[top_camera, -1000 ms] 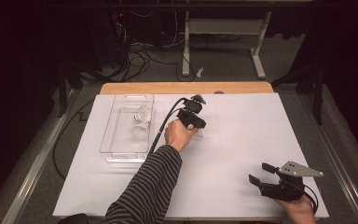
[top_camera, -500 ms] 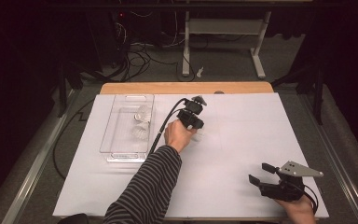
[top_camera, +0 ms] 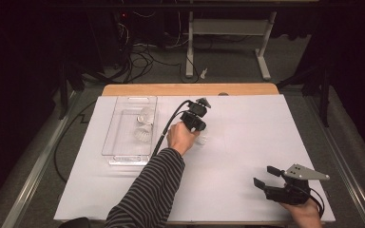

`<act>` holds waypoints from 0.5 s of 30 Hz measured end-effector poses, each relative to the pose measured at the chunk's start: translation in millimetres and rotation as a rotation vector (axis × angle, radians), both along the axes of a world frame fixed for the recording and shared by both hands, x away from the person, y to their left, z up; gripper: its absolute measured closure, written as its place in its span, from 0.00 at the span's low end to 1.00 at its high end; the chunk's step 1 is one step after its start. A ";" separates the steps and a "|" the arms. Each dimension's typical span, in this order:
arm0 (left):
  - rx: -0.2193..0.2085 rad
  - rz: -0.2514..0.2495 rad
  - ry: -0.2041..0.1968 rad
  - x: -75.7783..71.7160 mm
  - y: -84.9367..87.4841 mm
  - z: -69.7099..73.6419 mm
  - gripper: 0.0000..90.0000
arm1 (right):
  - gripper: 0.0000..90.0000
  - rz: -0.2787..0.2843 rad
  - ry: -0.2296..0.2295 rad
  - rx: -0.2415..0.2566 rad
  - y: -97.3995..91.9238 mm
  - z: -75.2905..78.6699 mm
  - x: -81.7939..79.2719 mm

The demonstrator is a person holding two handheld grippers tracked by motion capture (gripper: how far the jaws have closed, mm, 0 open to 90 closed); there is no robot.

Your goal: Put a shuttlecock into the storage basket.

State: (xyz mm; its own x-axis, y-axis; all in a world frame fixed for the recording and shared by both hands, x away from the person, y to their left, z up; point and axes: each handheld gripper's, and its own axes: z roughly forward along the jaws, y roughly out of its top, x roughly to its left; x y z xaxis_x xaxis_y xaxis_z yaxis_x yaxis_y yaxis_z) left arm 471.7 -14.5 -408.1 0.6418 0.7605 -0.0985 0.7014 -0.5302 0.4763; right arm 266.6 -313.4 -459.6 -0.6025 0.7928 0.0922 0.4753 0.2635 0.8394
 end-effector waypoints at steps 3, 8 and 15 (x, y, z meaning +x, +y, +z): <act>0.002 -0.004 0.000 -0.2 1.5 1.6 0.98 | 0.31 -0.001 0.000 0.000 0.0 0.0 0.0; -0.001 -0.006 -0.005 -1.3 4.7 5.5 0.99 | 0.31 -0.001 0.000 -0.001 0.1 0.0 0.0; -0.002 -0.019 -0.012 -3.3 6.3 8.5 0.99 | 0.31 -0.001 0.001 -0.001 0.2 -0.1 0.1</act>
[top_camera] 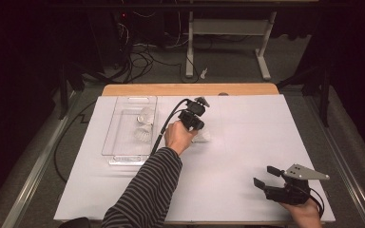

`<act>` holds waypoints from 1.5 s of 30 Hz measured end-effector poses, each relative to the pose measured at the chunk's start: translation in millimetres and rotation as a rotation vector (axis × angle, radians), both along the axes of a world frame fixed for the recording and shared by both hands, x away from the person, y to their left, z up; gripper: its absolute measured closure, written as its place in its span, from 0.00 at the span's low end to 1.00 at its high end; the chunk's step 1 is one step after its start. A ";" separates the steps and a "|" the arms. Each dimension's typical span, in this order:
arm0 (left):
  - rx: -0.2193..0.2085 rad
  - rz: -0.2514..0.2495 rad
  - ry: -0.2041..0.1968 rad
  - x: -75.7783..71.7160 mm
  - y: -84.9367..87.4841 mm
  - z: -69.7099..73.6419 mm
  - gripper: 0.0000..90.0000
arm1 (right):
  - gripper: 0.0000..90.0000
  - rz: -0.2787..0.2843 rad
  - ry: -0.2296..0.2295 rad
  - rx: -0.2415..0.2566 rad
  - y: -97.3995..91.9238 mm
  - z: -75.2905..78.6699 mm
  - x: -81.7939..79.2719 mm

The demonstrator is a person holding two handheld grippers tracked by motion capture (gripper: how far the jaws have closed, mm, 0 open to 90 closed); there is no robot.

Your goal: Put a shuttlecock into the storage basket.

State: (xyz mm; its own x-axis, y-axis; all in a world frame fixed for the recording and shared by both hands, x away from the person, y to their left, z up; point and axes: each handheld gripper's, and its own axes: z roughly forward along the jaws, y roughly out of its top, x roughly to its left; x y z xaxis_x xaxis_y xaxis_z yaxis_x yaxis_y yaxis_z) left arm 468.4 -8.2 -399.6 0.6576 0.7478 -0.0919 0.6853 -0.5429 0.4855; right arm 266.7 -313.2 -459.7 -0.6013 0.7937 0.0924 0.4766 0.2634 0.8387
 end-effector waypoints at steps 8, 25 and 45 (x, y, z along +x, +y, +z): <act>-0.010 -0.020 -0.005 -3.7 1.8 5.2 0.99 | 0.31 0.000 -0.001 0.000 -0.1 0.0 0.1; -0.039 -0.045 -0.010 -10.0 7.5 13.6 0.99 | 0.31 -0.003 0.001 -0.001 0.1 -0.1 0.2; -0.060 -0.072 -0.014 -19.0 16.4 21.6 0.99 | 0.31 -0.004 0.001 -0.003 0.5 -0.1 0.2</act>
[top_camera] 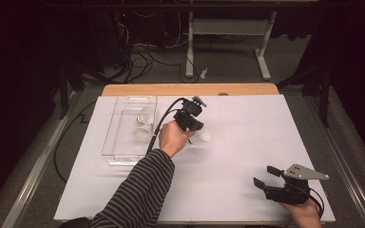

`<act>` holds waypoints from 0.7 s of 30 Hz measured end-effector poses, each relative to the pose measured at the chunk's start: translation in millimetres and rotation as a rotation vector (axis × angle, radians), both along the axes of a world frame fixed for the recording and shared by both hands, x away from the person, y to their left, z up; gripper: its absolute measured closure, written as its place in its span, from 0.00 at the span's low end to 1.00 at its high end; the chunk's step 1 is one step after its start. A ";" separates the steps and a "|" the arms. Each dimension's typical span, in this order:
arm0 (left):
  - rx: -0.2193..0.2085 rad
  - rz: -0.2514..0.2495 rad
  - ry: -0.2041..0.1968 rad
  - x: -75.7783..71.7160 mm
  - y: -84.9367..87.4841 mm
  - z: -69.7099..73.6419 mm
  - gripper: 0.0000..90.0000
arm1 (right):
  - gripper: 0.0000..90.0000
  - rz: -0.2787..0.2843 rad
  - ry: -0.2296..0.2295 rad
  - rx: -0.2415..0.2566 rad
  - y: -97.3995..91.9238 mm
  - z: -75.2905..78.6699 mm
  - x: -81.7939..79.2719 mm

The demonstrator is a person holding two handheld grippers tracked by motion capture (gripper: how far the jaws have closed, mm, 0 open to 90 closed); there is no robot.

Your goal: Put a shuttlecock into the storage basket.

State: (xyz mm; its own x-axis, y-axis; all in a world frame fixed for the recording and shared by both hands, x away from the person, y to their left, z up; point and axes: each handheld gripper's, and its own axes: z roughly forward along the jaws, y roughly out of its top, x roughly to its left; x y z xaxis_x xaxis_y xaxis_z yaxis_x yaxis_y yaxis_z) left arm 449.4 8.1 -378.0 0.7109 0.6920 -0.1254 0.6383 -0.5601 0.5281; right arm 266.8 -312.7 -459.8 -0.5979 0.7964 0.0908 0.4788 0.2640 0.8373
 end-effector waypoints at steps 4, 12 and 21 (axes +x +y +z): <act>-0.006 -0.007 -0.004 -2.9 1.6 2.4 0.99 | 0.31 -0.001 -0.001 0.000 -0.2 0.1 0.0; -0.020 -0.022 0.000 -9.0 6.2 4.1 0.99 | 0.31 -0.003 -0.002 0.002 -0.4 0.2 -0.5; -0.024 -0.025 0.009 -14.3 13.0 4.5 0.99 | 0.31 -0.004 -0.002 0.002 -0.5 0.3 -0.5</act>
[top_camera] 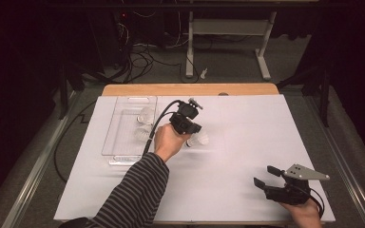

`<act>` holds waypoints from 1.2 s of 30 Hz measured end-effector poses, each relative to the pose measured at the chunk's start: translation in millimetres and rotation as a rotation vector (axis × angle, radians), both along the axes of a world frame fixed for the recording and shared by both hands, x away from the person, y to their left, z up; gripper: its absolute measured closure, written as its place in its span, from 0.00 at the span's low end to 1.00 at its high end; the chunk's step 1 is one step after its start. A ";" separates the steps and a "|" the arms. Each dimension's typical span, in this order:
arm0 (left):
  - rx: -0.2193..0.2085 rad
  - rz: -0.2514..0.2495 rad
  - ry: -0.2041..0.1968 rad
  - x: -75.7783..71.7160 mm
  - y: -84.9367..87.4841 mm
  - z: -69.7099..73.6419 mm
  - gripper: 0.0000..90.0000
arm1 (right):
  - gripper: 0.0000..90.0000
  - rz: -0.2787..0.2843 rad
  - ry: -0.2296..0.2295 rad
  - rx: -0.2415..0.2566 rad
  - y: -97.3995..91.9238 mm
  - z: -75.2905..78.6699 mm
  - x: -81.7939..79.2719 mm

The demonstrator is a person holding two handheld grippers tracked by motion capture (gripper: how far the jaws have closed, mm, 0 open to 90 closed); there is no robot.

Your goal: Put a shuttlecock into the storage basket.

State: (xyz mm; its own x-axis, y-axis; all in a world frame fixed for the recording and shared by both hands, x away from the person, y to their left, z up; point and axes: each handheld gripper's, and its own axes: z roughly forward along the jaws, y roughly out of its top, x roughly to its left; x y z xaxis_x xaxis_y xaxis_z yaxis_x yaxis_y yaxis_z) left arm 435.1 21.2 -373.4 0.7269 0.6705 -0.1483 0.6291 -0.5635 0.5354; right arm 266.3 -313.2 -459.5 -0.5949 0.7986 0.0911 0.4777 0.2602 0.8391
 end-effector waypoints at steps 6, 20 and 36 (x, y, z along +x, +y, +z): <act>-0.002 -0.006 -0.005 -5.2 2.8 3.2 0.99 | 0.31 -0.001 -0.002 -0.002 0.2 0.0 0.1; -0.025 -0.004 -0.011 -13.5 15.8 8.9 0.99 | 0.31 -0.001 0.000 -0.002 0.2 -0.1 0.1; -0.048 -0.007 -0.025 -22.8 27.8 15.9 0.99 | 0.31 -0.004 -0.002 -0.001 -0.4 0.0 0.0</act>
